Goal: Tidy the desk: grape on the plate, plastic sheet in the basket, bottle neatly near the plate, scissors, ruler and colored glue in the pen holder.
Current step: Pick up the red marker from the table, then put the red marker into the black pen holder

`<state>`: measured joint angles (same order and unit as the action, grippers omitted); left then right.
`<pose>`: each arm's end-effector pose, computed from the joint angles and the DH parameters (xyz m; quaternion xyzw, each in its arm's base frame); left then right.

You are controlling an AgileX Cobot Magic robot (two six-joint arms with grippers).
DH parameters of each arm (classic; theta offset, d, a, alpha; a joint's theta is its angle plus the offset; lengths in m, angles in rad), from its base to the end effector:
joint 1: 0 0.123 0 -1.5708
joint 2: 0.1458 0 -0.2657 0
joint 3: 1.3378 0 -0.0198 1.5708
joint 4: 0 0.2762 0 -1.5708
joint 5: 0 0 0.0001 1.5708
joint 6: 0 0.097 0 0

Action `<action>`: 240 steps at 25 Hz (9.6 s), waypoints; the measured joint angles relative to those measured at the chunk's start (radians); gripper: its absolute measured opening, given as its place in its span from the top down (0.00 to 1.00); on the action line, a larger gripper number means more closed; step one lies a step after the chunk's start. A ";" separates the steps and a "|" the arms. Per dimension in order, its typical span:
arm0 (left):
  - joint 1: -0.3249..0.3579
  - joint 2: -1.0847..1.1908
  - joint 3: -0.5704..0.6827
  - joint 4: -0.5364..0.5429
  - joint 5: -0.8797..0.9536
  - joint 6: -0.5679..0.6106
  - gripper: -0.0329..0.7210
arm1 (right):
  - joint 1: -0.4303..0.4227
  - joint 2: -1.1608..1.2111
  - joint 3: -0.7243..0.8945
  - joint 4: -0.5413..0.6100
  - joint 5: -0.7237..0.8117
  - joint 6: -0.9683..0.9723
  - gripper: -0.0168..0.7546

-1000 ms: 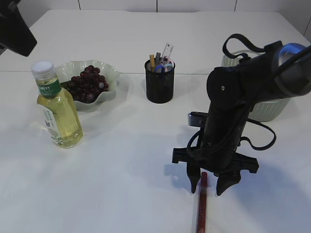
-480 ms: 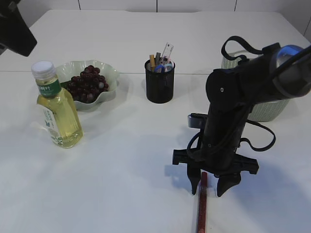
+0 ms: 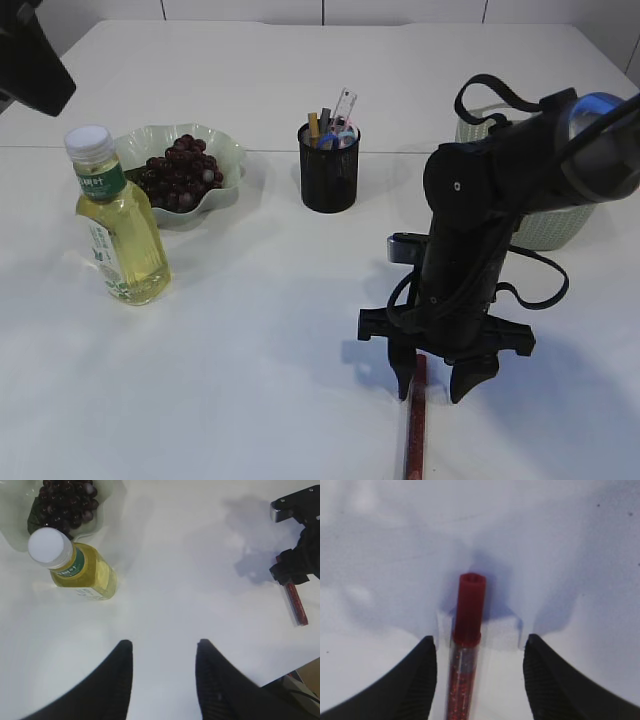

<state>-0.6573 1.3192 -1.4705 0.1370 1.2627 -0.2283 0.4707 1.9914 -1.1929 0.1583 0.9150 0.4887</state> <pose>0.2339 -0.1646 0.3896 0.2068 0.9381 -0.0536 0.2726 0.3152 0.1740 0.0858 -0.0589 -0.9960 -0.0416 0.0528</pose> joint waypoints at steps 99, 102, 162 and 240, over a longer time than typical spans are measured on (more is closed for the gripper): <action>0.000 0.024 0.000 0.030 -0.002 0.002 0.55 | 0.020 0.059 -0.058 -0.022 0.056 -0.037 0.75; 0.000 0.026 0.000 0.030 -0.002 0.002 0.55 | 0.020 0.062 -0.058 -0.029 0.068 -0.072 0.75; 0.000 0.026 0.000 0.086 -0.002 0.004 0.55 | 0.004 -0.224 -0.171 -0.408 -0.772 -0.224 0.81; 0.000 0.055 0.000 0.173 -0.118 -0.004 0.55 | -0.070 0.035 -0.629 -0.432 -0.403 -0.225 0.45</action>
<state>-0.6573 1.3746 -1.4705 0.3102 1.1448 -0.2320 0.4002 2.0259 -1.8222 -0.2739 0.5122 0.2640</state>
